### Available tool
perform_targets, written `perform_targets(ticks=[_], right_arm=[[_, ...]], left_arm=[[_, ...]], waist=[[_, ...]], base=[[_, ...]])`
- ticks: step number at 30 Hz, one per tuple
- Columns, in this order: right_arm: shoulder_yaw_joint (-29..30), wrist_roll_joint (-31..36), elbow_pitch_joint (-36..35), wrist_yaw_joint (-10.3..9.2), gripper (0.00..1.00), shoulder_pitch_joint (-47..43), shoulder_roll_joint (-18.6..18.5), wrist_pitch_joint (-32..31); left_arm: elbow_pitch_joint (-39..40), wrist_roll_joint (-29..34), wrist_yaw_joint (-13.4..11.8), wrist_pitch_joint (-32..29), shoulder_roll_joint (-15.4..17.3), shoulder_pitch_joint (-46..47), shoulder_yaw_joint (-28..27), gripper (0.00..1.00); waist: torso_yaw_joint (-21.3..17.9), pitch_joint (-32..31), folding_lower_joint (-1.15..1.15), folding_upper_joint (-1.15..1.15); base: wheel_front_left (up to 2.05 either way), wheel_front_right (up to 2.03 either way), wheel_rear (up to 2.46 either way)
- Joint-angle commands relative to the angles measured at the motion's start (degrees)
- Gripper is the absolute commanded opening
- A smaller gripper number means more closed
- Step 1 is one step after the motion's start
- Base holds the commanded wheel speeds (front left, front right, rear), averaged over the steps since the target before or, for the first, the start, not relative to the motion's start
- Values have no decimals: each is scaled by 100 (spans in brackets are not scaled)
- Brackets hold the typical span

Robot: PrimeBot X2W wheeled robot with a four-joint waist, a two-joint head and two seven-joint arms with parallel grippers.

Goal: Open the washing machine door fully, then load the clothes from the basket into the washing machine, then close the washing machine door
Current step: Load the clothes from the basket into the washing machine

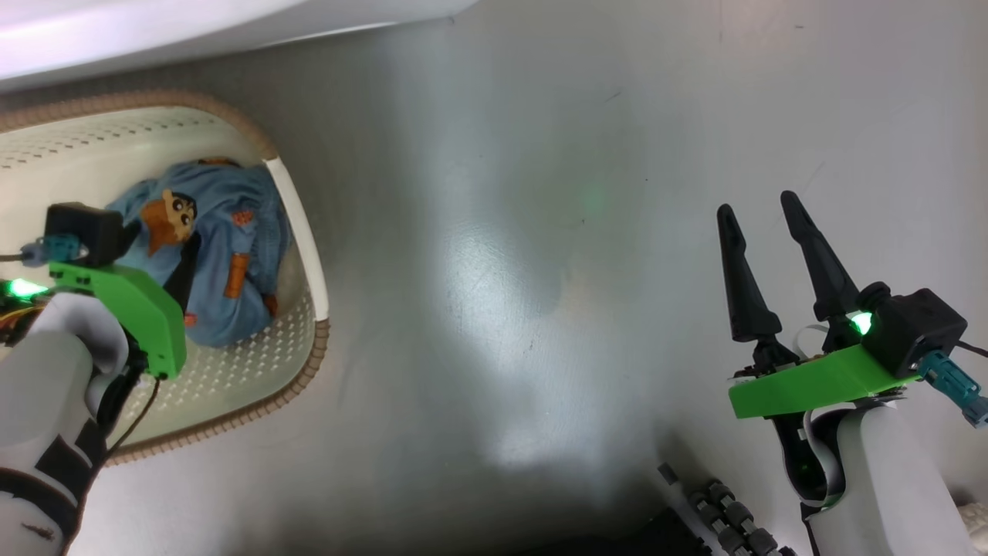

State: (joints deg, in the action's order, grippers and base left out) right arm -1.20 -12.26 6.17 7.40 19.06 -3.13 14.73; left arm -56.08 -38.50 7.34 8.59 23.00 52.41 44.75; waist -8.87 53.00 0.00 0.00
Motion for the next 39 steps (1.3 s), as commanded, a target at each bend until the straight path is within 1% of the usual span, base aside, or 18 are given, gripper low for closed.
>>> perform_targets(ticks=[1, 2, 3, 4, 5, 14, 18, 20, 25, 28, 30, 34, 39], right_arm=[[-143, -6, -103, 9, 100, -159, 23, 27], [-152, -14, -101, 9, 100, -152, 23, 27], [-159, -20, -99, 9, 100, -145, 23, 27], [-160, -28, -99, 9, 100, -139, 23, 27], [-159, -33, -101, 9, 100, -135, 23, 27], [-112, -52, -97, 9, 100, -117, 24, 27], [-94, -58, -84, 9, 100, -79, 24, 27], [-80, -58, -83, 9, 100, -66, 24, 27], [-60, -31, -56, 9, 100, -29, 24, 27], [-68, -25, -5, 9, 100, -16, 24, 27], [-74, -23, 30, 9, 100, -23, 24, 27], [-79, -9, 116, 9, 100, -90, 20, 27], [-76, -34, 225, 9, 100, -185, -51, 27]], left_arm=[[-41, -115, 14, -71, 261, -33, -13, 100], [-65, -174, 14, -139, 263, -12, 51, 66], [-92, -227, 14, -195, 269, 11, 106, 45], [-100, -284, 14, -234, 268, 30, 157, 28], [-104, -355, 14, -280, 265, 44, 200, 0], [-83, -740, 14, -286, 267, 147, 570, 0], [-151, -875, 14, 91, 253, 119, 646, 0], [-199, -941, 14, 287, 194, 68, 643, 0], [-218, -1059, 14, 595, 99, -159, 525, 0], [-113, -1052, 2, 634, 92, -329, 305, 0], [136, -948, -68, 637, 114, -483, 48, 0], [730, -664, -232, 639, 139, -992, -569, 0], [1469, -238, -385, 640, 43, -1707, -1353, 0]], waist=[[-28, 17, 0, 0], [-43, 22, 0, 0], [-56, 26, 0, 0], [-69, 28, 0, 0], [-80, 32, 0, 0], [-67, 0, 0, 0], [-15, -130, 0, 0], [27, -231, 0, 0], [144, -581, 0, 0], [208, -839, 0, 0], [257, -1013, 0, 0], [356, -1374, 0, 0], [505, -1812, 0, 0]], base=[[0, 0, 0], [0, 0, 0], [0, 0, 0], [0, 0, 0], [0, 0, 0], [0, 0, 0], [0, 0, 0], [0, 0, 0], [0, 0, 0], [0, 0, 0], [0, 0, 0], [0, 0, 0], [0, 0, 0]])
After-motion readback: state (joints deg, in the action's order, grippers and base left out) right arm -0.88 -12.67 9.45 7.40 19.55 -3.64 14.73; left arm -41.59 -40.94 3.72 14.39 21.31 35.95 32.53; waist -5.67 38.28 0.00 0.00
